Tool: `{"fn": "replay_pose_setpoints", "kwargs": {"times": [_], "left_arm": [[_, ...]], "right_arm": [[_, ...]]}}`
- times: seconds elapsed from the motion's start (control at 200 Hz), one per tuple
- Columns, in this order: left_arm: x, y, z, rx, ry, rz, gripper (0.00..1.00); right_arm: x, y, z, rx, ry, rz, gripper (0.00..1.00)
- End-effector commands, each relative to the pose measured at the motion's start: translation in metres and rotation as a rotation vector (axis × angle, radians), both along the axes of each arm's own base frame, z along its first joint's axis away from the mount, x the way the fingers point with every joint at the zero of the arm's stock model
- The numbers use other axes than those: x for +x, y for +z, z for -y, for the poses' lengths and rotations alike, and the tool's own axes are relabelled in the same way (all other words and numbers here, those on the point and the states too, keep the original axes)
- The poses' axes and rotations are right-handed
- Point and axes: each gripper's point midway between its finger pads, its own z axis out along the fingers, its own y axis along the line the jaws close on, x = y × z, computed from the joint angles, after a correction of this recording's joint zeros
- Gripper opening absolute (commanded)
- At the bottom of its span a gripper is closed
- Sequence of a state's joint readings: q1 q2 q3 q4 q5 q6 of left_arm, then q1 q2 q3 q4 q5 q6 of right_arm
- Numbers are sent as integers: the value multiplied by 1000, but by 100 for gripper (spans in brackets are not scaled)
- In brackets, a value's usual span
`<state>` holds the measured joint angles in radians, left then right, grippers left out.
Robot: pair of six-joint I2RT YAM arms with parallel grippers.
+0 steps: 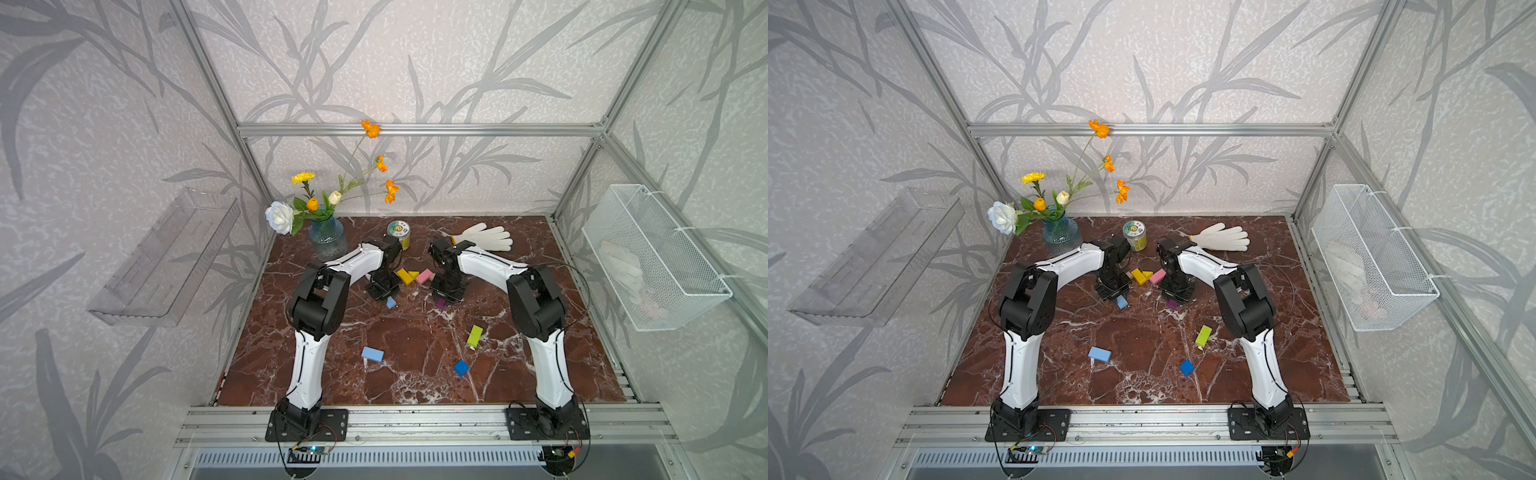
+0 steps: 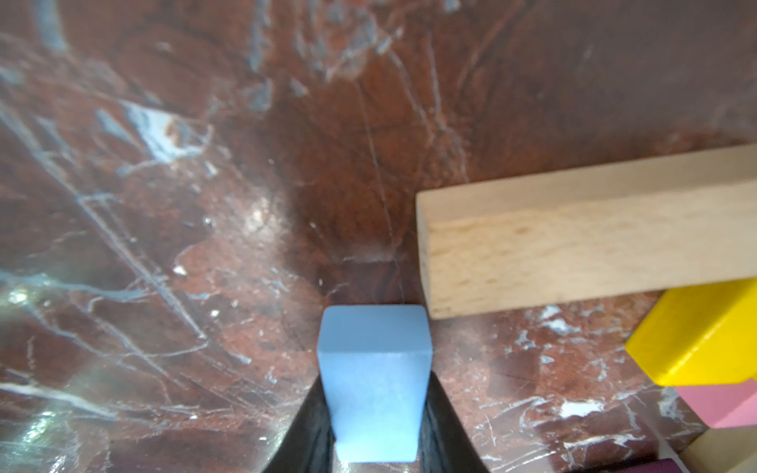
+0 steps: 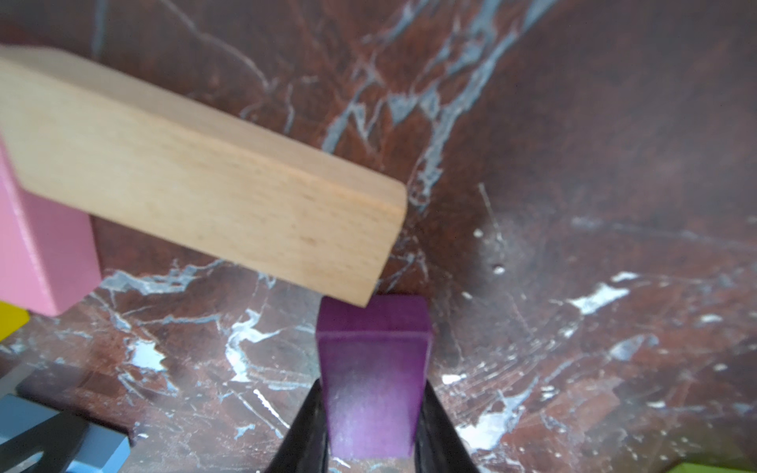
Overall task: Assemble a heart with building blocks
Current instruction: Assemble the building block at the center of the board.
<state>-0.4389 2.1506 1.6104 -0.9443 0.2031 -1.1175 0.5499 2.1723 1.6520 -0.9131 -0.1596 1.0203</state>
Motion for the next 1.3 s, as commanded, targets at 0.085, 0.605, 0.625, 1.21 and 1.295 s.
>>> {"fn": "replay_pose_setpoints", "kwargs": {"times": [0.085,0.605,0.625,1.21,1.295], "left_arm": [[-16,-39,-10,88,6,-93,18],[-9,-21,-15,160,3,-71,17],[-8,-20,-15,161,2,-68,17],[1,-6,-9,161,7,-35,15],[1,-6,-5,144,12,-35,15]], "right_arm": [[-4,-6,0,-10,12,-27,0],[-2,-7,3,1,10,-24,0],[-2,-6,2,2,11,-24,0],[0,-6,4,10,11,-19,0],[1,-6,4,9,11,-18,0]]}}
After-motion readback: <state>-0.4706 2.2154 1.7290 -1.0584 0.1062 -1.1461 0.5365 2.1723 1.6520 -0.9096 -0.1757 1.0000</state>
